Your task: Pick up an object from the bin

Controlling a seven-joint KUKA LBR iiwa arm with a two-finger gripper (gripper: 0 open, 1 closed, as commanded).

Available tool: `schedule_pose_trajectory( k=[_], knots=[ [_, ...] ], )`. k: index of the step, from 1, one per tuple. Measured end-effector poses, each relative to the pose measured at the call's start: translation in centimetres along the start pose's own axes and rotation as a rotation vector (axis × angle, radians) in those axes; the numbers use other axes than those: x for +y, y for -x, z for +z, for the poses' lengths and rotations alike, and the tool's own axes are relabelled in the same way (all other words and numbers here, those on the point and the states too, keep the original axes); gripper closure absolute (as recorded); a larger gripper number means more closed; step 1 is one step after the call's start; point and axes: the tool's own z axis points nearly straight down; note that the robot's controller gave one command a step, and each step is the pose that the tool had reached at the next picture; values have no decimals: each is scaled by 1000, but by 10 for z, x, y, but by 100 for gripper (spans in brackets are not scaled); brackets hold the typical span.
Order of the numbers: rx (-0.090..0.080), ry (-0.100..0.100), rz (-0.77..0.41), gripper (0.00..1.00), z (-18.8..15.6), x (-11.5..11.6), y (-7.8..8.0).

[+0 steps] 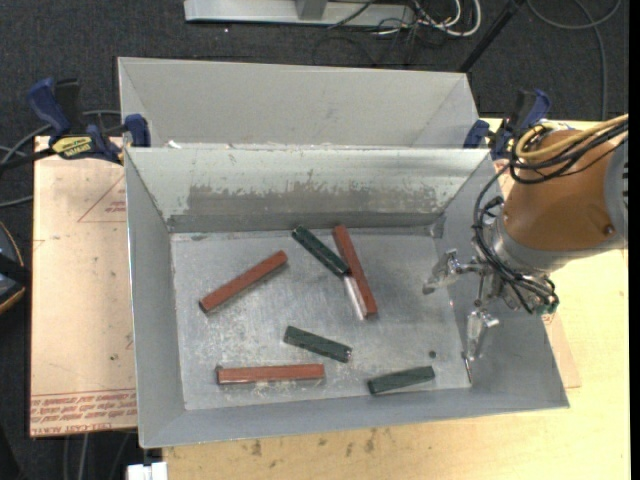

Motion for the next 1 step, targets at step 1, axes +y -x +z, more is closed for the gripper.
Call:
schedule_pose_trajectory(
  k=[1],
  knots=[
    [-12, -5, -157, 100, 56, 35, -8]
  ],
)
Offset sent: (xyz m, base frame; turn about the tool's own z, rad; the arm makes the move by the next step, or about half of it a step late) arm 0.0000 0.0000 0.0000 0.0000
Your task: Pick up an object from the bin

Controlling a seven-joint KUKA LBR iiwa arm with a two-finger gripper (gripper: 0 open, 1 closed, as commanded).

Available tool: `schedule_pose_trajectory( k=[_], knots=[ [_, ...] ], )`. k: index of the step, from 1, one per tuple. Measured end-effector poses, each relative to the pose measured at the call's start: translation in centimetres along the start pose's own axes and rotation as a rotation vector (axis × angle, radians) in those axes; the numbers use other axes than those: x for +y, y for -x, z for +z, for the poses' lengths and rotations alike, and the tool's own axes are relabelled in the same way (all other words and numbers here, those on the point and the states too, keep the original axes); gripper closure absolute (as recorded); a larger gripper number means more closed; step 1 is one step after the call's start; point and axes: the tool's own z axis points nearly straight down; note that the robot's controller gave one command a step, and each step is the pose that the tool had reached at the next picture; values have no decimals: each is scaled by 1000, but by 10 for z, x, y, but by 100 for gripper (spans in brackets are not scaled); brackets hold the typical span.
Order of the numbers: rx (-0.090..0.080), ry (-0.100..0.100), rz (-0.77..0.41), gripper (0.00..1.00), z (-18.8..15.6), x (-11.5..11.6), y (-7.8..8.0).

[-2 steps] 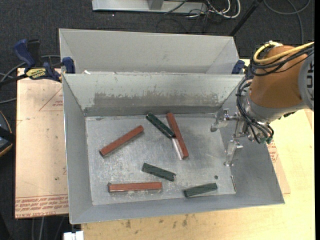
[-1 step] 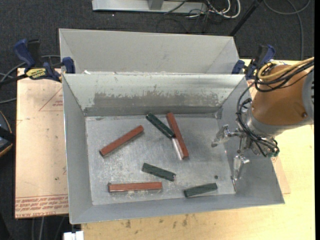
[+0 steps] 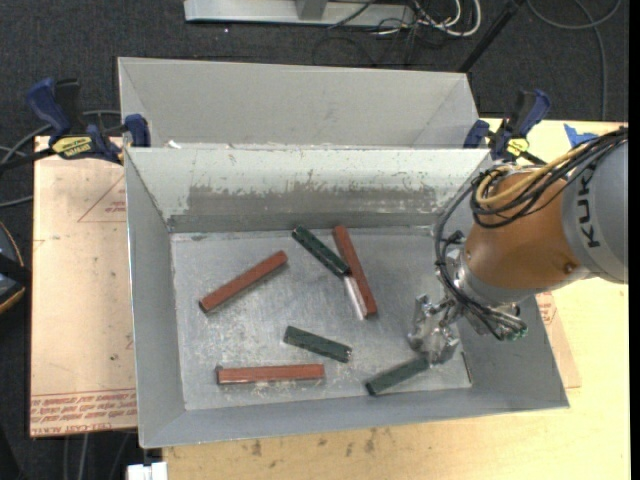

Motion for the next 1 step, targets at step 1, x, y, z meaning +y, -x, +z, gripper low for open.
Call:
schedule_pose_trajectory(
  k=[1],
  knots=[
    [13, 4, 0, 0, 2, 0, -4]
  ],
)
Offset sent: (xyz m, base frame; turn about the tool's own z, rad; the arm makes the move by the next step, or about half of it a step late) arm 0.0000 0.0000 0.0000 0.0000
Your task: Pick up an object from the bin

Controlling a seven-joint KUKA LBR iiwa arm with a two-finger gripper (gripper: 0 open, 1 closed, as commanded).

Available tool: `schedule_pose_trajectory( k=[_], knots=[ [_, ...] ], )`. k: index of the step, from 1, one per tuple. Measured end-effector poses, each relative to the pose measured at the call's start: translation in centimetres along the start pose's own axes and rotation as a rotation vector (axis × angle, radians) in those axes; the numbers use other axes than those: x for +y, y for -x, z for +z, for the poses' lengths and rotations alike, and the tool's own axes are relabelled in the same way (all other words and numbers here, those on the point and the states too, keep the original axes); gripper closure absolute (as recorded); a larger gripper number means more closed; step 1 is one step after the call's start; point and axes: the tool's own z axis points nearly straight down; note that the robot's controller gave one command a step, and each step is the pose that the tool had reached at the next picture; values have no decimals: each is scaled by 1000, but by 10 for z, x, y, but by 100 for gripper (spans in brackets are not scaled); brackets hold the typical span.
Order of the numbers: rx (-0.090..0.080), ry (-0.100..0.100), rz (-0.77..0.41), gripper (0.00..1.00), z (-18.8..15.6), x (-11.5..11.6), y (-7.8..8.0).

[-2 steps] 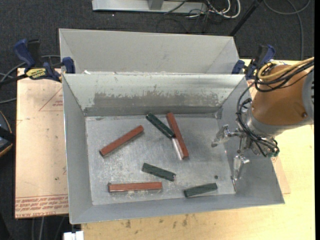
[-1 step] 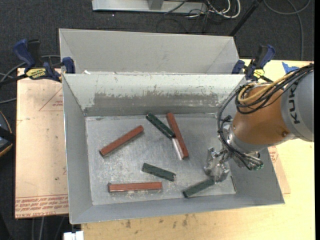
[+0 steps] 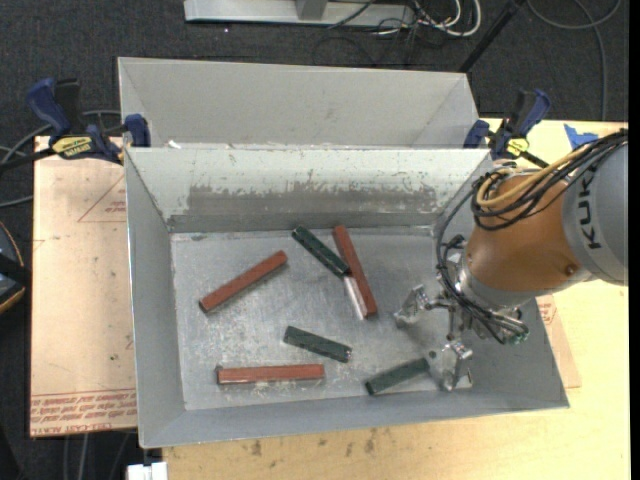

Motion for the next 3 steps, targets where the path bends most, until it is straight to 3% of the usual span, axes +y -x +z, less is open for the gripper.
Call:
schedule_pose_trajectory(
  k=[1, 2, 3],
  knots=[
    [-1, 0, 0, 0, 0, 0, 0],
    [-14, -5, -301, 100, -2, 38, -12],
    [-14, -6, -302, 100, -2, 38, -12]
  ],
)
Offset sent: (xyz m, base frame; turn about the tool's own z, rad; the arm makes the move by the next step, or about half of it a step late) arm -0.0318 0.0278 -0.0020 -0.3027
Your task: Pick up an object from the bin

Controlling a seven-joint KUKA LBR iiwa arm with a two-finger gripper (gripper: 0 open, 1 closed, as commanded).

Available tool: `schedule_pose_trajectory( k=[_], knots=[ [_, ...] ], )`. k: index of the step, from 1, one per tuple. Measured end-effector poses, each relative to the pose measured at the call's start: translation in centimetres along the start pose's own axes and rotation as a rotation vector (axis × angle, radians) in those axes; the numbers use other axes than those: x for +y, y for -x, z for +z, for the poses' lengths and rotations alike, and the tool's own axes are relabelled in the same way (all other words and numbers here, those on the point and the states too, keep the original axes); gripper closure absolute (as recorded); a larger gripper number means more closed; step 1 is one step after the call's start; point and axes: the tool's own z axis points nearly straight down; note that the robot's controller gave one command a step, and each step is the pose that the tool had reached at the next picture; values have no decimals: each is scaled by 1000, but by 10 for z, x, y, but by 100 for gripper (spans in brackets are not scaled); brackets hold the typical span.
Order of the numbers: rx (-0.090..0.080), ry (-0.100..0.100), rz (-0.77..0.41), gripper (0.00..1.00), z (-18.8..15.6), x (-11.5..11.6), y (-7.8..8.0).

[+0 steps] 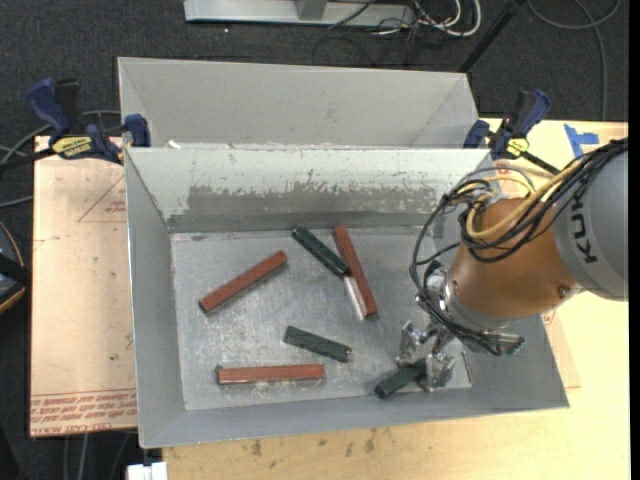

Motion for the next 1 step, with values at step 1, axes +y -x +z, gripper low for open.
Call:
schedule_pose_trajectory(
  k=[1],
  knots=[
    [9, 7, 9, 100, -150, -1, 11]
  ],
)
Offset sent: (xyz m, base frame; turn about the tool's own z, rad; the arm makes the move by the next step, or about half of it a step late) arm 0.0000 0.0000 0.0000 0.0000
